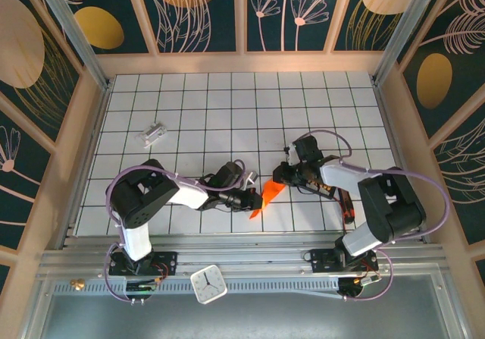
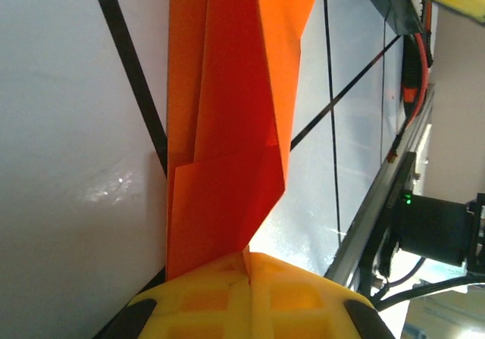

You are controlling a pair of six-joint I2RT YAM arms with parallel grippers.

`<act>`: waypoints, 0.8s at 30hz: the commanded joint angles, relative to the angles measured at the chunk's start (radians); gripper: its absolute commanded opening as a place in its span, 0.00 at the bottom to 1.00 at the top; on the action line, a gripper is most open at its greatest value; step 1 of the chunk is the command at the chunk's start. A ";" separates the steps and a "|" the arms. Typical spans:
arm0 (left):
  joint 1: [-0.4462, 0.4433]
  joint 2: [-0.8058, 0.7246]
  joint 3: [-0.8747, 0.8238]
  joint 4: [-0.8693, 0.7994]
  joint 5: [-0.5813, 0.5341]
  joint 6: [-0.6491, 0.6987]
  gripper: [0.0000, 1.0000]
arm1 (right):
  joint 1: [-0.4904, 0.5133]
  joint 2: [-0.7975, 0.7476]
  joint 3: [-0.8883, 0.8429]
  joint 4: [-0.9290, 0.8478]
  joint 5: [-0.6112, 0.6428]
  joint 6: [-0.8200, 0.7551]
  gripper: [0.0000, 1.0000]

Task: Fold a paper plane with a square sheet of paper (pick it up from the middle)
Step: Perform the fifth fold on the wing at the bottom-center of the table.

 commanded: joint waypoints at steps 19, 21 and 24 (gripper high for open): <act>0.023 -0.066 -0.023 0.025 -0.036 -0.096 0.00 | -0.012 -0.145 -0.028 -0.032 -0.068 -0.013 0.21; 0.031 -0.077 -0.047 0.052 -0.049 -0.133 0.00 | 0.001 -0.134 -0.015 -0.019 -0.080 -0.010 0.21; 0.048 -0.112 -0.087 0.051 -0.093 -0.156 0.00 | 0.031 -0.105 0.006 0.003 -0.088 -0.004 0.21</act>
